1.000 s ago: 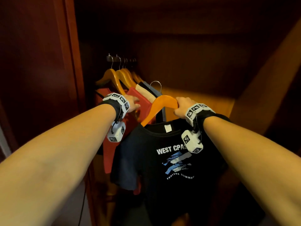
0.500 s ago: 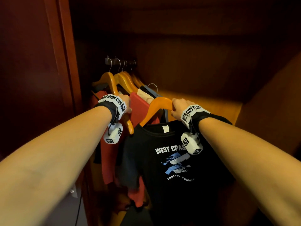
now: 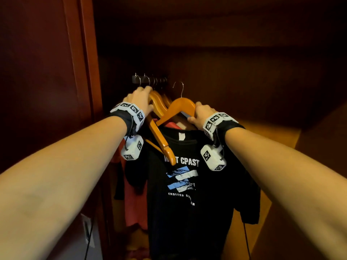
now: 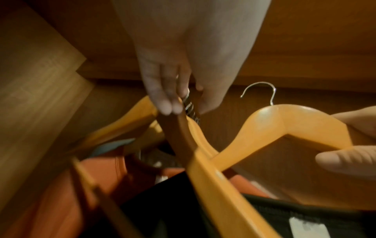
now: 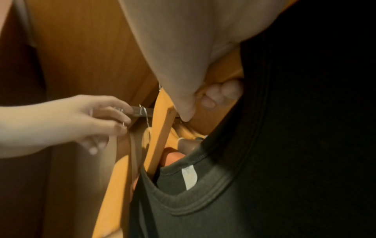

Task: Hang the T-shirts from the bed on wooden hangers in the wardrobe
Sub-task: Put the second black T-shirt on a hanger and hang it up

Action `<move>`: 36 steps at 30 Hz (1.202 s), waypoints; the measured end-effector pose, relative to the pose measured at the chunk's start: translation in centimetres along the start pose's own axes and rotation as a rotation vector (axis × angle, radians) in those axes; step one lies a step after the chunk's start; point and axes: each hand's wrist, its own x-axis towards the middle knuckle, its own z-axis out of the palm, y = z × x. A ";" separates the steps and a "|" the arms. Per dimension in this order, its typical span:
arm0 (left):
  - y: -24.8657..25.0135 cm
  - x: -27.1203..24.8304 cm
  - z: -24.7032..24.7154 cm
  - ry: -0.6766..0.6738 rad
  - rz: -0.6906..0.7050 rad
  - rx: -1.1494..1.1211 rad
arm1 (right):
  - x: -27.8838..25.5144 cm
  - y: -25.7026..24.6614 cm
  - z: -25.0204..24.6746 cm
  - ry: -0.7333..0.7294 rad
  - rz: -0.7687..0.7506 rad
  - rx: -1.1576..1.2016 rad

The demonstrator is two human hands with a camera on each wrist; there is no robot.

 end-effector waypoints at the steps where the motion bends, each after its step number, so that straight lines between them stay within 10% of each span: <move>1: -0.1 0.4 -0.4 0.043 -0.016 -0.006 | 0.4 -0.4 -0.1 0.004 -0.006 0.007; 10: -1.2 4.2 -1.1 0.202 -0.140 0.038 | 4.5 -4.4 0.1 0.021 -0.065 0.015; 36: -3.2 7.8 -0.8 -0.005 -0.148 0.004 | 9.7 -10.0 3.6 -0.094 -0.207 0.127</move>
